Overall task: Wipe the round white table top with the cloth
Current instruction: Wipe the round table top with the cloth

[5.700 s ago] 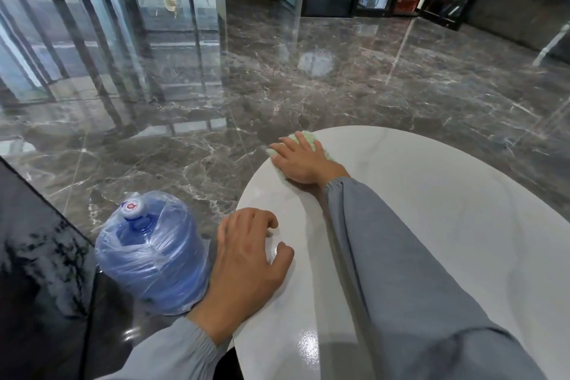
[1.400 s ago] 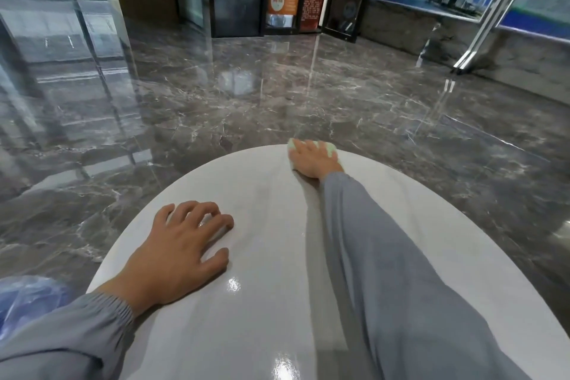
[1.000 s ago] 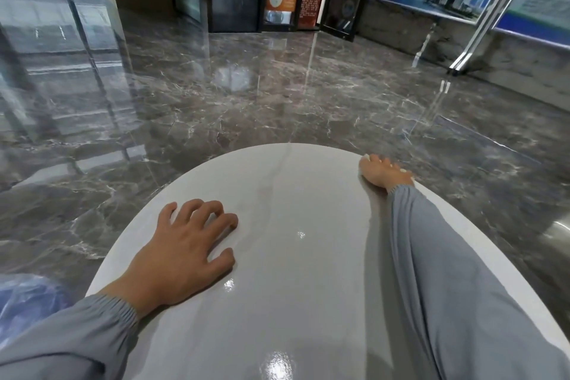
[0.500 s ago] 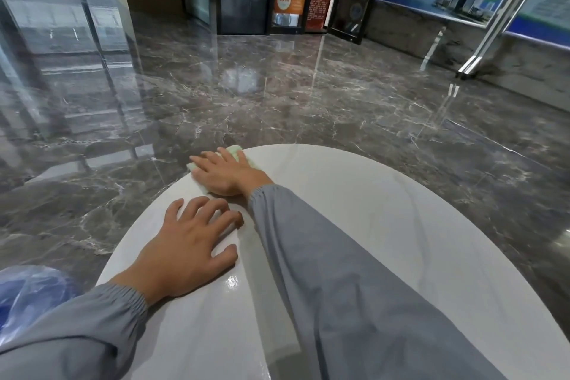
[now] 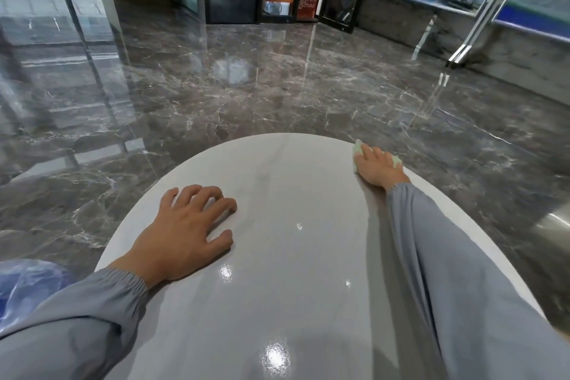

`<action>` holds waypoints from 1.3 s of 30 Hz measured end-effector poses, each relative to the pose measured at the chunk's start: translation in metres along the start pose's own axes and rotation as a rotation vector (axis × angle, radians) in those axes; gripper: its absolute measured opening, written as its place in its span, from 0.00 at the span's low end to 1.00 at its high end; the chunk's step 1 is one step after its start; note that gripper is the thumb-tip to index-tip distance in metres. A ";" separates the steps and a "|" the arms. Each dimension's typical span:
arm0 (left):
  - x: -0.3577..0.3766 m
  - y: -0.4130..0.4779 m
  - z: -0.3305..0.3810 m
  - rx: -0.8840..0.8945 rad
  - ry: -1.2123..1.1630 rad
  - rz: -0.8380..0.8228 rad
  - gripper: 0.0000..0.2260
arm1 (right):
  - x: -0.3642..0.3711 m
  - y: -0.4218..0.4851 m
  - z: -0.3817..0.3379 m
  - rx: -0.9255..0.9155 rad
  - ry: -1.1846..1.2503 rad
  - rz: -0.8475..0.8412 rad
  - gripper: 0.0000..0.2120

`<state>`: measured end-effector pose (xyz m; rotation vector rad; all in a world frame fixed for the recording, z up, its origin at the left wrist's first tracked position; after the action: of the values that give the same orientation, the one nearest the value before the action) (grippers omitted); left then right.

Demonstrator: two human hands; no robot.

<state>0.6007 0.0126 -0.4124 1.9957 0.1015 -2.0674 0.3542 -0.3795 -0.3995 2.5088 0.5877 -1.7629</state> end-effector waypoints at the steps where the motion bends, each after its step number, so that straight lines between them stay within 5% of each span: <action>1: 0.000 0.000 0.000 0.000 -0.002 -0.001 0.22 | -0.008 -0.002 0.021 0.046 0.005 0.013 0.31; 6: -0.001 0.000 0.001 -0.003 -0.004 -0.003 0.22 | -0.020 -0.008 0.052 0.123 -0.011 0.027 0.31; 11: -0.002 -0.001 0.003 -0.013 -0.010 0.002 0.22 | -0.003 0.005 0.003 0.074 -0.040 -0.024 0.29; 21: 0.002 0.000 0.002 -0.008 0.021 0.037 0.21 | 0.118 -0.066 -0.253 -0.635 -0.220 -0.316 0.27; 25: 0.001 0.000 0.003 0.003 0.055 0.030 0.21 | 0.139 -0.106 -0.296 -0.799 -0.231 -0.380 0.27; 31: 0.000 -0.003 0.001 0.005 0.017 0.024 0.20 | 0.111 -0.080 -0.248 -0.577 -0.044 -0.254 0.28; 39: 0.001 -0.001 -0.001 0.002 -0.004 0.025 0.21 | 0.025 -0.014 -0.055 -0.103 0.045 -0.044 0.31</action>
<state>0.6015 0.0142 -0.4137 1.9836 0.0734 -2.0561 0.4070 -0.3464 -0.3997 2.4907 0.7220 -1.6476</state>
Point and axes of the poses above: each hand's wrist, its own y-axis towards the middle knuckle, its own x-axis out of the palm, z = x × y, the point moved 2 cm from there along y, towards the middle knuckle, and after that the axes turned 10 degrees about y, right-handed, at the moved point
